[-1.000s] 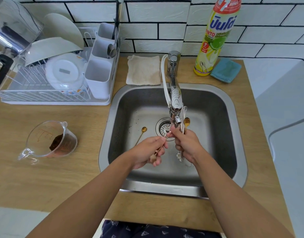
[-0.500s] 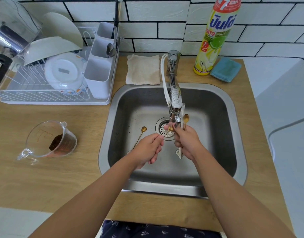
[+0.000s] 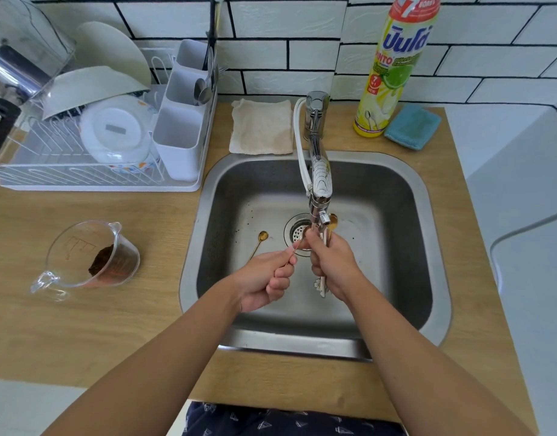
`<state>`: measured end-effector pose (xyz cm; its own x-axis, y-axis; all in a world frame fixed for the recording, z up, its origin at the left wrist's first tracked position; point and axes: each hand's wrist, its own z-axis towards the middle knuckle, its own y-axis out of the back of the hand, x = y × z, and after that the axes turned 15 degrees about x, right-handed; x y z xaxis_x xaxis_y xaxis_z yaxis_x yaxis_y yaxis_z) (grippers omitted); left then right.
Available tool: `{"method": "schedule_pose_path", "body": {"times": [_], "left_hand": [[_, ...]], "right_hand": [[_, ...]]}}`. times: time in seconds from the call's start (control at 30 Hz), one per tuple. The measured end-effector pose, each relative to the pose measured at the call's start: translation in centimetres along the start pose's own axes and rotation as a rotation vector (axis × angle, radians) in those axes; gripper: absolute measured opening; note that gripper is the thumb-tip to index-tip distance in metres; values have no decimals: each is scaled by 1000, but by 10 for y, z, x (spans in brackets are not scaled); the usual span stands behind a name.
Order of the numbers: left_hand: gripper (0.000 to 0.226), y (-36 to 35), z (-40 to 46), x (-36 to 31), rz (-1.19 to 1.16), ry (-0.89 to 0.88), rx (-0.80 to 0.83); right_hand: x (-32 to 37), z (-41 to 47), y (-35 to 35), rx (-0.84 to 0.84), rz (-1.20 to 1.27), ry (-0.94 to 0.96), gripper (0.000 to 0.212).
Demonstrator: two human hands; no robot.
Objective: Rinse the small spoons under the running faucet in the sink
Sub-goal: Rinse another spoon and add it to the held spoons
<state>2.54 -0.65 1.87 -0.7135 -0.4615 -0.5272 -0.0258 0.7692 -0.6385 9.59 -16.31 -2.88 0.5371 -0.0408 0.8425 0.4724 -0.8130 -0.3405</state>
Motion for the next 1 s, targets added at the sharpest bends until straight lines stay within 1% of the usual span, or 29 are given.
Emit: {"method": "schedule_pose_path", "body": {"times": [0.07,0.1,0.13,0.23,0.27,0.33,0.37,0.4,0.43,0.47,0.5,0.53,0.6,0.63,0.67,0.7,0.73,0.8,0.83,0.87,0.9,0.93,1.0], "left_hand": [[25,2,3,-5,-68,11,44],[25,3,6,-6,-58,18,43],[26,3,10,-7,-8,19,24],[27,-1,27,-11,276,-36,-53],[25,-5,32,-14,383,-67,-82],[26,-16,44,-21,615,-114,-181],[31,-22,49,-24,720,-125,-245],[41,-27,55,-26,793,-131,-312],[50,-32,60,-26,815,-136,-364],[55,-35,64,-25,785,-148,-377],[53,-35,67,-23,733,-162,-343],[44,-33,68,-21,684,-171,-268],[29,-27,63,-18,591,-135,-80],[24,-24,60,-16,547,-121,-27],[22,-21,58,-13,529,-116,-23],[24,-20,56,-11,551,-120,-70],[30,-21,57,-8,606,-129,-157],[49,-24,60,-7,721,-123,-372],[55,-24,61,-7,739,-93,-426],[57,-23,62,-6,717,-47,-415],[57,-21,61,-6,653,-12,-351],[53,-18,59,-6,558,-5,-251],[38,-12,54,-6,366,-43,-37]], "right_hand": [[0,-4,-3,51,-2,-14,18],[2,-4,-2,23,5,-11,18],[5,-3,-1,-40,28,1,19],[20,1,13,-301,122,59,23],[25,0,19,-361,141,74,22],[31,-2,27,-414,160,92,19],[33,-3,29,-426,175,97,15],[35,-4,30,-435,188,100,12],[37,-6,30,-442,195,100,11],[38,-7,31,-448,196,99,11],[39,-8,31,-454,199,101,11],[41,-9,32,-459,204,104,11],[42,-12,34,-458,216,117,11],[42,-13,34,-452,214,121,11],[41,-14,33,-438,206,122,12],[40,-14,30,-417,195,118,15],[37,-13,26,-393,184,107,22],[33,-10,16,-358,177,79,31],[32,-9,12,-356,182,73,31],[32,-8,11,-362,181,74,30],[32,-7,11,-370,169,77,32],[32,-6,12,-377,154,82,35],[32,-7,15,-384,157,97,39]]}}
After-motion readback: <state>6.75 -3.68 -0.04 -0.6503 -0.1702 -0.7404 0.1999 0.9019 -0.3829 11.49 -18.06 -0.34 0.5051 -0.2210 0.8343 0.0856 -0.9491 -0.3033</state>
